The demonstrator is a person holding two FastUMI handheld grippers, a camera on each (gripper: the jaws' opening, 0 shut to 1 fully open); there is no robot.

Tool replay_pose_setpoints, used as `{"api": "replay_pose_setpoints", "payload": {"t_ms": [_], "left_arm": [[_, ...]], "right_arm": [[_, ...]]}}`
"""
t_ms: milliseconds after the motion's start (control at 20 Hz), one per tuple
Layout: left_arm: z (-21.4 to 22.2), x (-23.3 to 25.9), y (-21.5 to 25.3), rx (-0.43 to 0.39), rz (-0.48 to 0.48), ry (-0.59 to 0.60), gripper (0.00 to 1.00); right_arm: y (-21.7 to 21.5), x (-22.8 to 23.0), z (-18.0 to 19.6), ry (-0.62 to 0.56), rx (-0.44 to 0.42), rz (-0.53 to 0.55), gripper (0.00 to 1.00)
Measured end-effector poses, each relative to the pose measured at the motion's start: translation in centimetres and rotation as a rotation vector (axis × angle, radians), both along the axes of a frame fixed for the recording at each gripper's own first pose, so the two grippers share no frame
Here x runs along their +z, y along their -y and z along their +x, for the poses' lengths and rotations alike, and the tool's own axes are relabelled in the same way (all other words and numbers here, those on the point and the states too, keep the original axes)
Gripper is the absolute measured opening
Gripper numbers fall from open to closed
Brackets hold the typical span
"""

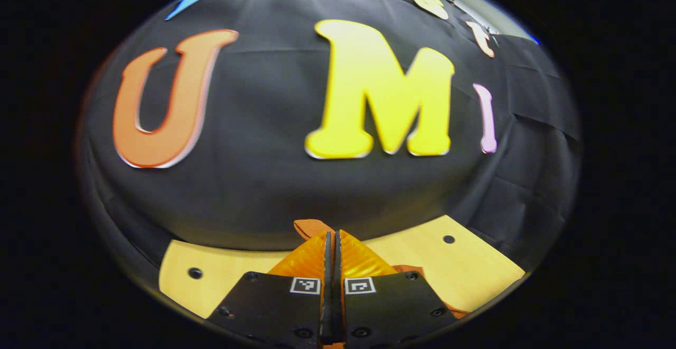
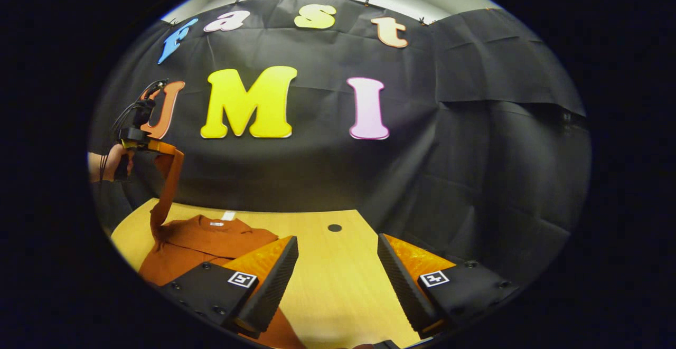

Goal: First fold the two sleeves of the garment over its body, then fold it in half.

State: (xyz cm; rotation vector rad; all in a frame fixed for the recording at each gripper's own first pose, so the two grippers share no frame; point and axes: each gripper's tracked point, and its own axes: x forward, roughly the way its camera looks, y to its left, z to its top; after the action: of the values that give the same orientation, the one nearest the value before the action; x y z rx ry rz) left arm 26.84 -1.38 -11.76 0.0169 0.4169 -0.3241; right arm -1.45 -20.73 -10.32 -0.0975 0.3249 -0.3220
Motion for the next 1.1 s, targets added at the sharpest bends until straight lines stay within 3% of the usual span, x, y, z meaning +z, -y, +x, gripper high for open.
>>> {"api": "replay_pose_setpoints", "payload": {"t_ms": [150,300,600,700,850,950,1050,1100], "left_arm": [[-0.1,-4.9,8.9,-0.115,0.053,-0.037,0.03],[-1.1,-11.3,14.4,-0.183,0.135,-0.110,0.03],[-4.4,-23.0,17.7,-0.190,0.297,-0.264,0.03],[-5.2,-25.8,18.8,-0.168,0.302,-0.273,0.04],[-5.6,-24.4,20.7,-0.172,0.247,-0.270,0.07],[-6.5,-23.8,22.4,-0.194,0.164,-0.289,0.12],[-7.2,-23.1,22.8,-0.203,0.126,-0.297,0.24],[-7.3,-22.6,22.7,-0.201,0.116,-0.293,0.47]], "right_arm": [[2.8,-0.3,-3.1,-0.029,-0.079,-0.011,0.96],[5.2,-0.6,-5.8,-0.061,-0.143,-0.026,0.95],[7.7,-1.3,-9.5,-0.118,-0.216,-0.035,0.96],[7.8,-2.1,-9.8,-0.142,-0.211,-0.034,0.96],[7.7,-2.0,-9.0,-0.142,-0.185,-0.038,0.96],[7.1,-1.9,-7.7,-0.135,-0.157,-0.038,0.96],[6.3,-1.7,-6.4,-0.122,-0.123,-0.041,0.96],[5.7,-1.5,-5.8,-0.114,-0.105,-0.040,0.96]]}}
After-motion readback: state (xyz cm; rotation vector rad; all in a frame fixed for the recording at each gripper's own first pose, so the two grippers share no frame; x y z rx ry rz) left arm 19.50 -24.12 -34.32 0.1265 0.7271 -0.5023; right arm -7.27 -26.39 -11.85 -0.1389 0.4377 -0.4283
